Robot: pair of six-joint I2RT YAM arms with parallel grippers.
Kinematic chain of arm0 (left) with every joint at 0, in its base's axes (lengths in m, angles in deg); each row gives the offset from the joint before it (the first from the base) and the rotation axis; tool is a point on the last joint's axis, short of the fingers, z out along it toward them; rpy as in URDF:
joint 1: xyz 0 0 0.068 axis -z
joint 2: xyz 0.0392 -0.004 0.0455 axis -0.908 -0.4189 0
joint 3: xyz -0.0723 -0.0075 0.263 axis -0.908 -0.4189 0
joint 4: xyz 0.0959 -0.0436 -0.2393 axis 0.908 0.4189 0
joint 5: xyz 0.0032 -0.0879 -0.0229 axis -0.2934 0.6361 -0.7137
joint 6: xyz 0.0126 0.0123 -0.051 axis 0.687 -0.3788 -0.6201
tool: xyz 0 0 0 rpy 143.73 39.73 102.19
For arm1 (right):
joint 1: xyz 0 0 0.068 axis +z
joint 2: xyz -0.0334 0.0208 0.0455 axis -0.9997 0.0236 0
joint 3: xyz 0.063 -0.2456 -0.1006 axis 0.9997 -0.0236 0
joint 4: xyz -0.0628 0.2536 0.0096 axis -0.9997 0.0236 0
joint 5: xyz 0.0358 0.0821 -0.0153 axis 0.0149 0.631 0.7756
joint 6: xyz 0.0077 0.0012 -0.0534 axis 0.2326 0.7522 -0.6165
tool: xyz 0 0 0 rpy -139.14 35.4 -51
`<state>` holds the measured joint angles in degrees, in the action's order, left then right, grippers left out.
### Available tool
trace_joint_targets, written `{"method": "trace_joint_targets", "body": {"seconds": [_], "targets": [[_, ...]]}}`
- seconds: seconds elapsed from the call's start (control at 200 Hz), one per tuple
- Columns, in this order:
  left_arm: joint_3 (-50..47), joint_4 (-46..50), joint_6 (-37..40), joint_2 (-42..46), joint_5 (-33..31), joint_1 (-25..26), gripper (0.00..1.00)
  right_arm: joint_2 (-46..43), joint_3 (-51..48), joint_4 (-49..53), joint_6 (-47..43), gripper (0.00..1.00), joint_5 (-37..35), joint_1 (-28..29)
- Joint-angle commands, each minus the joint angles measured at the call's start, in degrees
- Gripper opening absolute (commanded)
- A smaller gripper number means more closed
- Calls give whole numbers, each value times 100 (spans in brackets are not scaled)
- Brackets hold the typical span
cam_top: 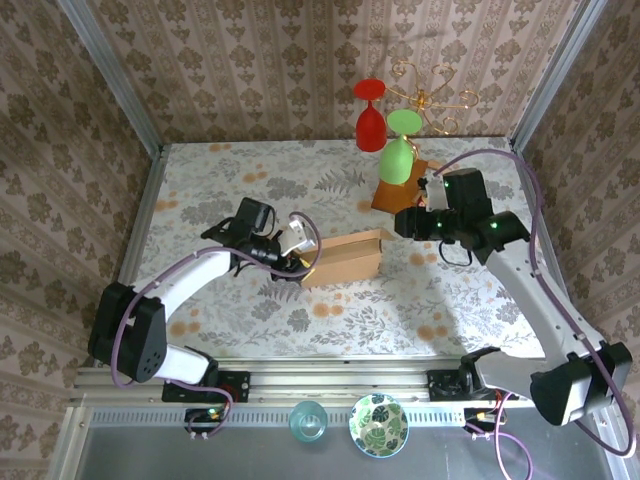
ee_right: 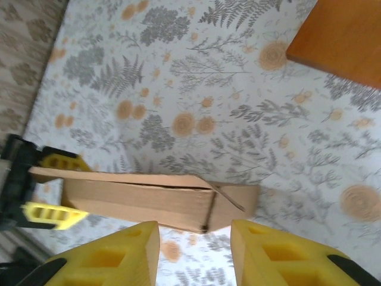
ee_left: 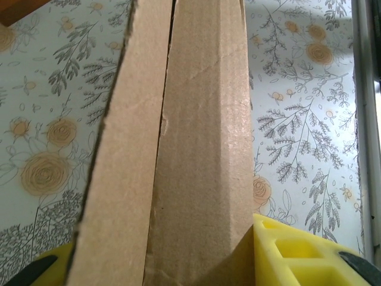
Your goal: Fold the paper box
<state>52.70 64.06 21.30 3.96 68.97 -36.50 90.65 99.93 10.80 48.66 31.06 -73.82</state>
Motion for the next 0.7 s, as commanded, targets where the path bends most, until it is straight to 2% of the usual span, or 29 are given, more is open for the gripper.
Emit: {"method": "trace_joint_targets", "body": {"seconds": [0.0,0.115,0.325,0.52,0.695], "targets": [[241,270,225,74,168,-91,41,480,197,333,-1347,40,-249,68],[343,352,304,-49,196,-105,41,919,560,764,-1870,43,-420,312],[396,361,381,-141,190,-130,41,1487,857,935,-2145,46,-717,599],[392,387,402,-158,199,-148,41,1753,1030,891,-2203,45,-844,640],[410,379,386,-176,200,-155,41,1893,1154,909,-2208,36,-815,670]]}}
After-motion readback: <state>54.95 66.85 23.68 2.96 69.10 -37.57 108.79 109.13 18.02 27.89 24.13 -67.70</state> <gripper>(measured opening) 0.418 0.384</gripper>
